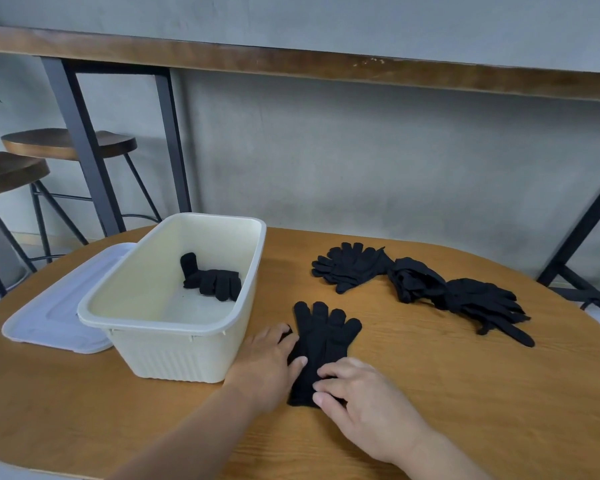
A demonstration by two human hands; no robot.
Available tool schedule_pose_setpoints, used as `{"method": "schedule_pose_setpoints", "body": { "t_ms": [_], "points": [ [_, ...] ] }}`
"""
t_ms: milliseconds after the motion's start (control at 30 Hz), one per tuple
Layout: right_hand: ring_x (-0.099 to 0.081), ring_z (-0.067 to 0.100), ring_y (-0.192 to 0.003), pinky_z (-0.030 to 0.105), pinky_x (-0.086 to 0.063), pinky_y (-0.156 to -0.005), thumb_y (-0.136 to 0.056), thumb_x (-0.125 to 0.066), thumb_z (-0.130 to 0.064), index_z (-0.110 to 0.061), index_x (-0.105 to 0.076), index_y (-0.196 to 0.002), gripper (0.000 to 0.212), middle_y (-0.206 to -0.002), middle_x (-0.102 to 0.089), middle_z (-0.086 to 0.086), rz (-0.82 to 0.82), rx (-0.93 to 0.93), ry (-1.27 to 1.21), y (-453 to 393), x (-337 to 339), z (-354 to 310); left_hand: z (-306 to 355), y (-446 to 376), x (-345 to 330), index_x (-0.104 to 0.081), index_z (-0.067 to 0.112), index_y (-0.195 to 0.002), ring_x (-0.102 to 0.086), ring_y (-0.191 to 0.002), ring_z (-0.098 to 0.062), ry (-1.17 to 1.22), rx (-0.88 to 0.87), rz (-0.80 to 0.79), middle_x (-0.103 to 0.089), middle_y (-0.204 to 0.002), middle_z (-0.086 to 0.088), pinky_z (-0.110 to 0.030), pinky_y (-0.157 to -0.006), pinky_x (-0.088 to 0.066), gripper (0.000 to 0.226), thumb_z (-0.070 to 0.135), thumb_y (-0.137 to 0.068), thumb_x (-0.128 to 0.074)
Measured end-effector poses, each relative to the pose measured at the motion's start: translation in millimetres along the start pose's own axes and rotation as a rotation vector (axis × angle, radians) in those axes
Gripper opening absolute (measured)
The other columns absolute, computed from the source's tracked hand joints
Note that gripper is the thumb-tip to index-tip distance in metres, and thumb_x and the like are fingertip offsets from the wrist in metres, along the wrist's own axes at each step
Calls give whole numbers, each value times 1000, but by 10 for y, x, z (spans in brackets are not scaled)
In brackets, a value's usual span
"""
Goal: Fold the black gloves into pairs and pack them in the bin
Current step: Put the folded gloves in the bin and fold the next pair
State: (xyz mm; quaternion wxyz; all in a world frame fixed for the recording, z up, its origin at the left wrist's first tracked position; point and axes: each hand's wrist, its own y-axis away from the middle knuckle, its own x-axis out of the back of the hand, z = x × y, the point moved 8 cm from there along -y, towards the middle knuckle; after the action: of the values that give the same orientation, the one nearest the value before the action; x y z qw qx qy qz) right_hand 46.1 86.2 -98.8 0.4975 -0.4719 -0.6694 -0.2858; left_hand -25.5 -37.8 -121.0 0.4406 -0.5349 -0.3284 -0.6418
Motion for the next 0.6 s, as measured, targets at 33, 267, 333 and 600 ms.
{"method": "schedule_pose_setpoints", "body": {
  "t_ms": [33,267,333,600],
  "points": [
    [-33,-8,-126,15,-27,-103,-101,-35,-49,-36,-62,-127,40,-136,-51,-23,2,-6,-20,-9,4,11,-17,12,3,-31,26,-147,-21,-141,-15,-23,19,21,-22,-154,6,-32,-116,-20,53,51,-101,-25],
    [-35,-12,-110,6,-29,-89,-99,-47,-40,-35,-71,-111,27,-123,-56,-27,50,-61,-79,-77,-14,120,168,108,140,-50,26,-136,-36,-127,-7,154,-120,182,-38,-136,13,-23,-108,-31,44,44,-96,-49],
    [-39,-9,-108,7,-32,-87,-97,-52,-41,-36,-72,-111,25,-116,-55,-28,69,-76,-85,-69,-20,145,257,177,144,-58,28,-129,-37,-123,-2,188,-215,146,-42,-130,16,-18,-104,-33,38,42,-94,-54],
    [-44,-3,-105,17,-42,-89,-90,-58,-51,-34,-68,-118,34,-110,-49,-25,2,-97,-93,-50,-9,114,332,280,146,-61,30,-123,-41,-107,3,213,-275,69,-47,-120,20,-10,-86,-34,36,49,-94,-51]
  ]
}}
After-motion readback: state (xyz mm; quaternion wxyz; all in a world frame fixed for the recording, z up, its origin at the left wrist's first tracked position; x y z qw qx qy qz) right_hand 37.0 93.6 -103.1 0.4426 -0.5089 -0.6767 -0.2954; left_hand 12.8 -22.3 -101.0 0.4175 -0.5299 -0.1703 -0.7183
